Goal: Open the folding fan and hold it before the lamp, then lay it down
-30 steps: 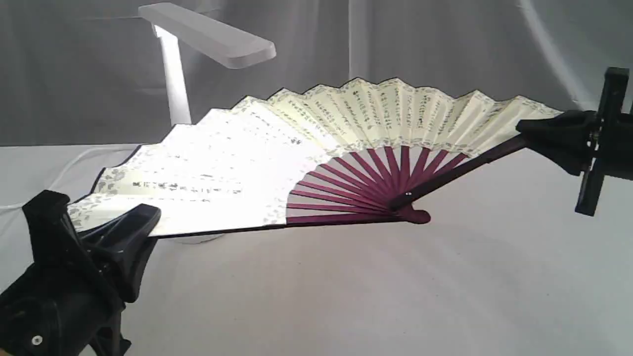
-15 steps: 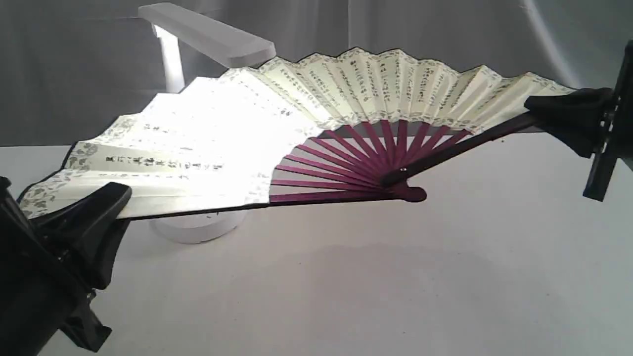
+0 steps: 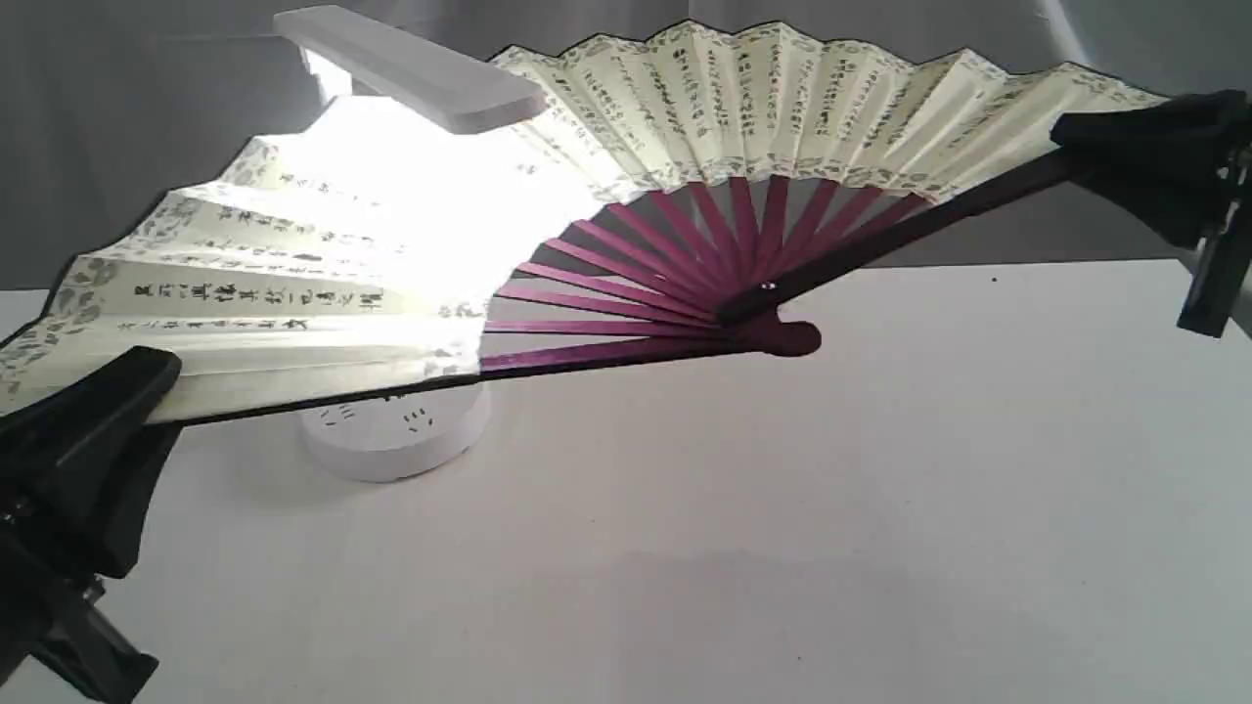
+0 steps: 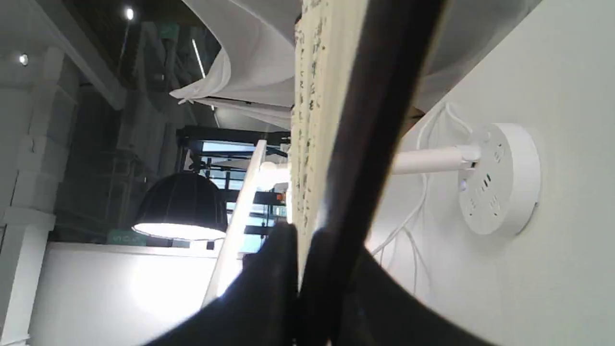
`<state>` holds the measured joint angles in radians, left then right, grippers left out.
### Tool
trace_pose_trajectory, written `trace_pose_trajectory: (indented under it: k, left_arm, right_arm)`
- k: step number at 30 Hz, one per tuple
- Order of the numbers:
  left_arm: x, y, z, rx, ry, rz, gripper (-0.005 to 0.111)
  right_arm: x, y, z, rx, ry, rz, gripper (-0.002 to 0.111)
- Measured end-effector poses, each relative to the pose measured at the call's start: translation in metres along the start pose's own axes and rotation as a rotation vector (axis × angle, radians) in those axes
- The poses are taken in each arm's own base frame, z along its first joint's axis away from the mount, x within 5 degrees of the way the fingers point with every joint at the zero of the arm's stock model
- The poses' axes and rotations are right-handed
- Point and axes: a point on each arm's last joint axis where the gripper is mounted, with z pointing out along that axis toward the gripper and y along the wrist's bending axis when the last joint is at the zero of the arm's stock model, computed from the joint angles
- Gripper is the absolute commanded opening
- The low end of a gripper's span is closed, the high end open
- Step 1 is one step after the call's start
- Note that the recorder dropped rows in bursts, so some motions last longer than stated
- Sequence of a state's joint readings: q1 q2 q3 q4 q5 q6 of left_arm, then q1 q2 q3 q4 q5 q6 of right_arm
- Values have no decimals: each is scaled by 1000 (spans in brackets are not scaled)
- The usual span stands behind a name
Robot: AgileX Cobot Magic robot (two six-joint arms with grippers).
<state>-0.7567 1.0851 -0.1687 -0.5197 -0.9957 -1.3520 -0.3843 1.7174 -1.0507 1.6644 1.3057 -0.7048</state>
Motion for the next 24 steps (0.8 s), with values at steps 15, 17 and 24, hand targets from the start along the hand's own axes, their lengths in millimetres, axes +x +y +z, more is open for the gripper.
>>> trace_pose_trajectory:
  k: [15,17,24]
  left_arm:
    - [-2,-1,-2,-10,-15,-47,0]
    - [-2,-1,-2,-10,-15,-60,0]
    - [-1,1,-2,-31,-13,-71,0]
  right_arm:
    - [1,0,0,12,10,42,0]
    - [2,0,0,13,11,46,0]
    - [2,0,0,15,12,55,0]
